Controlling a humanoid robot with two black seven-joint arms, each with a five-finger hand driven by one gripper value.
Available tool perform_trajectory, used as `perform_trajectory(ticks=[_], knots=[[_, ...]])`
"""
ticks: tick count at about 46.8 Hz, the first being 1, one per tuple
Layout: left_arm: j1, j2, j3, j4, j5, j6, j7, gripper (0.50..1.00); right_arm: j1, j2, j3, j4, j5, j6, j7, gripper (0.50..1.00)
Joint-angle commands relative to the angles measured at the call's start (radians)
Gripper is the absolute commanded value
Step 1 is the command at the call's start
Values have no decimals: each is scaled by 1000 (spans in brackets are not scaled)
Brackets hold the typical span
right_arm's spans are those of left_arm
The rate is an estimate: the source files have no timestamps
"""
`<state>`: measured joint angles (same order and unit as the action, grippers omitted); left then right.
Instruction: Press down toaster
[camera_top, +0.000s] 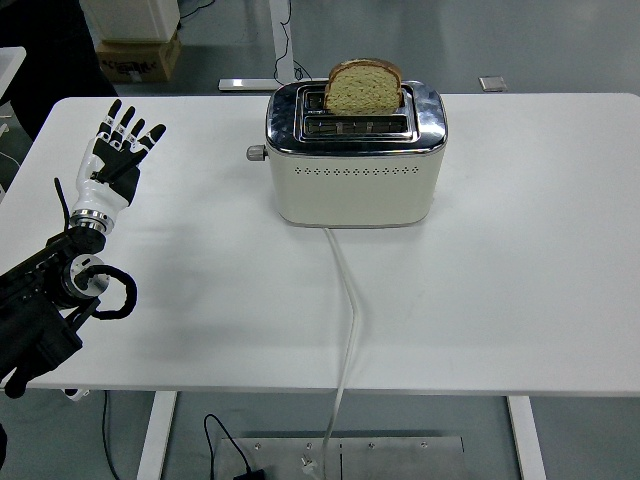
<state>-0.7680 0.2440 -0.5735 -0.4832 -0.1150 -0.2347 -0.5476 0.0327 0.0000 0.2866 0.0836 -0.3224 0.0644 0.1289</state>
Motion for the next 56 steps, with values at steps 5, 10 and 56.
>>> perform_trajectory(ticks=[5,10,56], knots=[[7,0,1,0,2,0,0,1000,-1,0,0,-1,0,0,0,998],[12,1,1,0,2,0,0,1000,1,0,-1,-1,0,0,0,998],[21,118,6,-11,281,-2,0,1000,-1,0,-1,-1,0,0,0,998]])
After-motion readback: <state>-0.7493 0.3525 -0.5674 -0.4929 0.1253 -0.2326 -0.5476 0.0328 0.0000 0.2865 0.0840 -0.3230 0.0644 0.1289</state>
